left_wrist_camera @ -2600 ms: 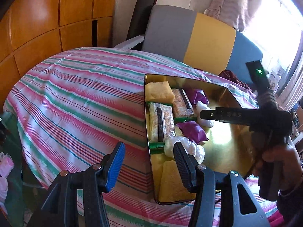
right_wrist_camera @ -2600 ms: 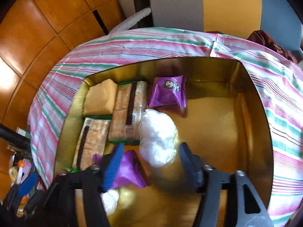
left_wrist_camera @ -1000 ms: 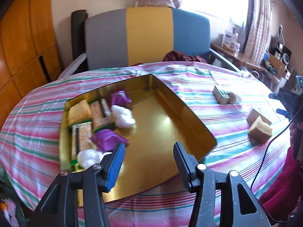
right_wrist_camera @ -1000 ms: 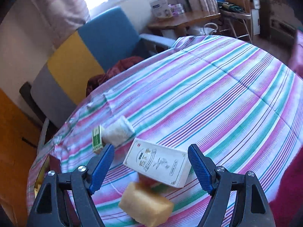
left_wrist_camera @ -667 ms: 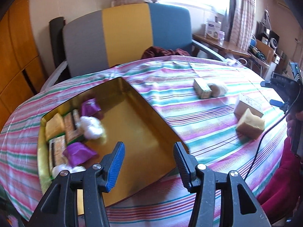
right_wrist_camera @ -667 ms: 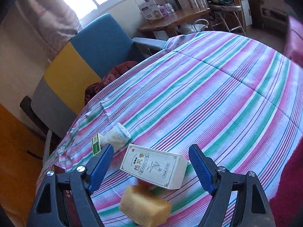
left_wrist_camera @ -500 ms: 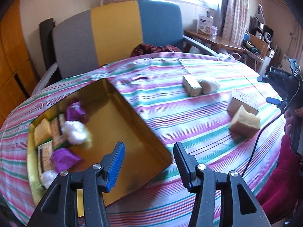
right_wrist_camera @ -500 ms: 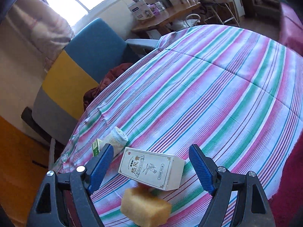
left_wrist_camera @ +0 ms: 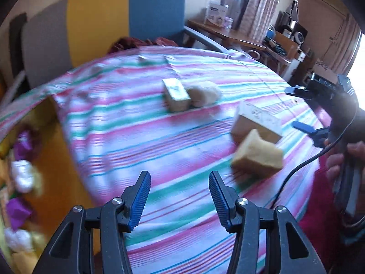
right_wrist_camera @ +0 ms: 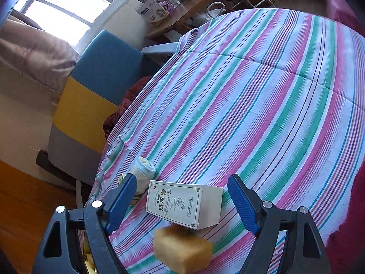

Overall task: Organize objects
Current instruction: 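Move the left gripper to the yellow sponge and grasp it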

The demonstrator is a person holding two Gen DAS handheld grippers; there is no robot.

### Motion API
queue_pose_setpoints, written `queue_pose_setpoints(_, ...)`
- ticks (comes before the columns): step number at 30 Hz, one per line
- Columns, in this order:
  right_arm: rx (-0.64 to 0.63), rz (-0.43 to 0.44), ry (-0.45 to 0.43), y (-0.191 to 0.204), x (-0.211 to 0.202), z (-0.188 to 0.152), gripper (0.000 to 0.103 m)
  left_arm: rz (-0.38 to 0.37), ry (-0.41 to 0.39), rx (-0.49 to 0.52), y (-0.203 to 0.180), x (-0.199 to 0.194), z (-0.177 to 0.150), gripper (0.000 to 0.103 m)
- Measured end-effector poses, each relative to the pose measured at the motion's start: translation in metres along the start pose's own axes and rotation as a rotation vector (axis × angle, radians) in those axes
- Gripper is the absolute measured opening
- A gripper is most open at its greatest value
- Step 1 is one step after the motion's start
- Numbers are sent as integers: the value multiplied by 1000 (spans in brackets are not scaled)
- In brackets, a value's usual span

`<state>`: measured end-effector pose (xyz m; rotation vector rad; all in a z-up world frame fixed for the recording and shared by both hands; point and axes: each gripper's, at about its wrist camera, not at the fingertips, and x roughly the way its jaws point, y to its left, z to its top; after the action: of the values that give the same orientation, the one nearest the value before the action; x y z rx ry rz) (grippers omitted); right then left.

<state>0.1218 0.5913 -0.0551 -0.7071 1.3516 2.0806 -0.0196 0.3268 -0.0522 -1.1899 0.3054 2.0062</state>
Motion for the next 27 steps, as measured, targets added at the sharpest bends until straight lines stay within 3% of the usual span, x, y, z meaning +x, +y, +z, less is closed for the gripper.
queue_pose_setpoints(5,-1,10,17,1,4,-1,84,-183,93,-81,-17,26,7,53)
queue_pose_setpoints(16,-26,9,116,3,23,-8,85,-376,213,-254,-40,61,16,54)
queue_pose_setpoints(19,-12,15,94,0,19,-6,86,-370,223,-300,-46,69,21,55)
queue_pose_setpoints(22,0,26,108,-1,21,-6,86,-395,261,-380,-48,79,23,69)
queue_pose_setpoints(27,-1,38,86,0,15,-5,86,-355,310,-464,-58,94,29,73)
